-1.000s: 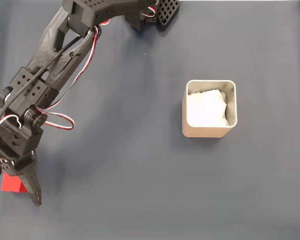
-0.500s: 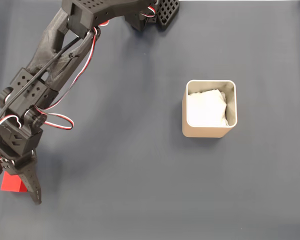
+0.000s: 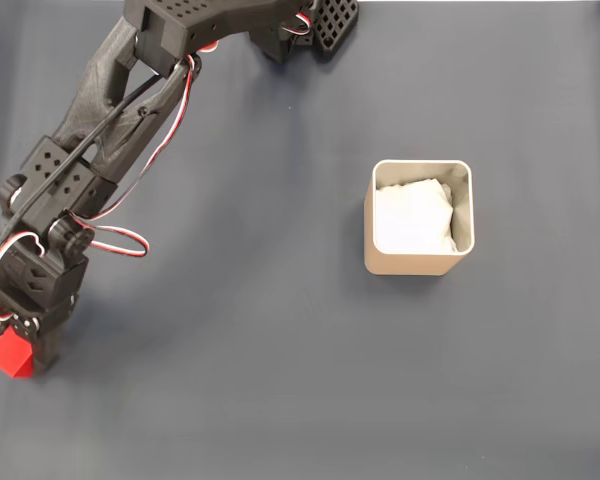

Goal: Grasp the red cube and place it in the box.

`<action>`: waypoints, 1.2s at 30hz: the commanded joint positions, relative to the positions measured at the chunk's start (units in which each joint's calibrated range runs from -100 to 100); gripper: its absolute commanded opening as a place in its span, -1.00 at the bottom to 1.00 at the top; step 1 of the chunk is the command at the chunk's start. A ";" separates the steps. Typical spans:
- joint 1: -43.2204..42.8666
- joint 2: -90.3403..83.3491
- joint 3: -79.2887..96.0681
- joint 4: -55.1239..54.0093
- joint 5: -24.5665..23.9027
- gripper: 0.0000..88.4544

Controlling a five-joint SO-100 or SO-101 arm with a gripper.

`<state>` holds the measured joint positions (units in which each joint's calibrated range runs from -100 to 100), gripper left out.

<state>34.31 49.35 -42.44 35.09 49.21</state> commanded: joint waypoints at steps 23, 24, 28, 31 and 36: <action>-1.83 -18.50 12.81 8.20 1.76 -0.99; -1.97 -19.80 14.09 8.20 1.71 -0.99; -2.33 -24.99 19.83 8.20 1.90 -0.99; -2.61 -29.32 24.85 8.20 2.15 -0.99; -4.03 -39.70 35.06 9.43 2.39 -0.99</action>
<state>31.23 18.41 -9.74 43.95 51.06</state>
